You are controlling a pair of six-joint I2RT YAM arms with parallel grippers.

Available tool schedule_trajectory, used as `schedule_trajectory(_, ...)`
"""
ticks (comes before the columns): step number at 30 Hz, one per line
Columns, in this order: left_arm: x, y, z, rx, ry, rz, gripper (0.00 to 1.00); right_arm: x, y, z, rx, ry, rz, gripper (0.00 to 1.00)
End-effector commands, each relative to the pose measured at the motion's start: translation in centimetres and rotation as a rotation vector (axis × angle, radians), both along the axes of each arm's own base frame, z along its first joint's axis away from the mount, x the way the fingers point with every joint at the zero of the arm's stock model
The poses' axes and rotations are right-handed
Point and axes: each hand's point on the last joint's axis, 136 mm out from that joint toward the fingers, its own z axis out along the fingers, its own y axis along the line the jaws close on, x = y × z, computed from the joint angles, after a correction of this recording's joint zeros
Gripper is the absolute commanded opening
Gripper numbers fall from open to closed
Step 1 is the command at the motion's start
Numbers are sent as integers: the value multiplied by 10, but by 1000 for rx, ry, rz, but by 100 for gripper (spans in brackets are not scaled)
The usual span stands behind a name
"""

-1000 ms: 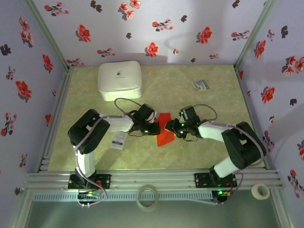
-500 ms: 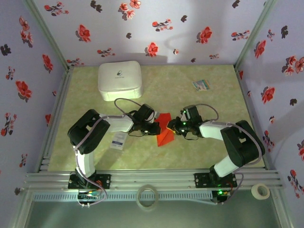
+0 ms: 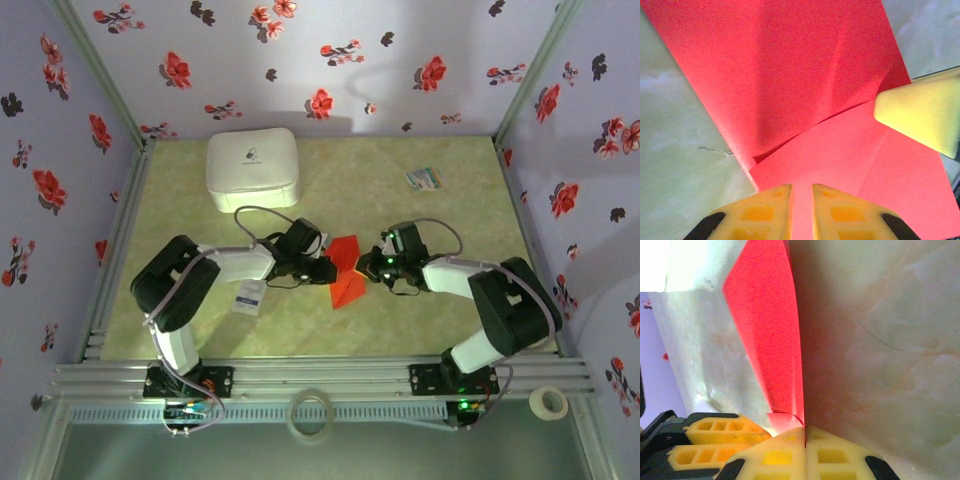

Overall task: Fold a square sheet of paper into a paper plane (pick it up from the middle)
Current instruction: Turn over the paper at the center of the table.

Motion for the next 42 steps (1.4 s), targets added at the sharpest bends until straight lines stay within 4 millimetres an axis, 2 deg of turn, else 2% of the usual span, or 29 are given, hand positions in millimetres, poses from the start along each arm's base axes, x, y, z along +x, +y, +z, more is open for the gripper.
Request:
schedule_trajectory(1, 5, 5, 33, -29, -92, 28, 19, 2, -7, 28, -43, -113, 10, 5)
schedule_trajectory(7, 18, 36, 76, -1, -292, 122, 27, -7, -32, 65, -306, -250, 59, 6)
schedule_trajectory(13, 25, 82, 104, 81, -498, 208, 38, -15, -63, 85, -625, -300, 103, 6)
schedule_trajectory(19, 28, 129, 108, 178, -611, 321, 66, -12, -89, 99, -928, -346, 108, 4)
schedule_trajectory(22, 28, 150, 109, 235, -624, 383, 69, -6, -101, 108, -1106, -365, 89, 3)
schedule_trajectory(23, 28, 158, 108, 251, -622, 417, 74, -4, -104, 109, -1163, -371, 90, 3)
schedule_trajectory(25, 26, 169, 108, 272, -622, 446, 94, -1, -102, 110, -1251, -392, 112, 3)
schedule_trajectory(26, 25, 172, 108, 274, -625, 444, 99, 0, -100, 110, -1278, -399, 118, 3)
schedule_trajectory(29, 17, 180, 109, 260, -634, 438, 100, 5, -90, 105, -1353, -427, 143, 2)
schedule_trajectory(33, 11, 201, 114, 194, -640, 550, 100, 8, -68, 89, -1381, -428, 192, 2)
schedule_trajectory(37, 5, 225, 119, 162, -646, 661, 100, 6, -37, 66, -1368, -415, 276, 5)
schedule_trajectory(42, -2, 239, 125, 146, -647, 700, 100, -1, 8, 33, -1287, -362, 376, 8)
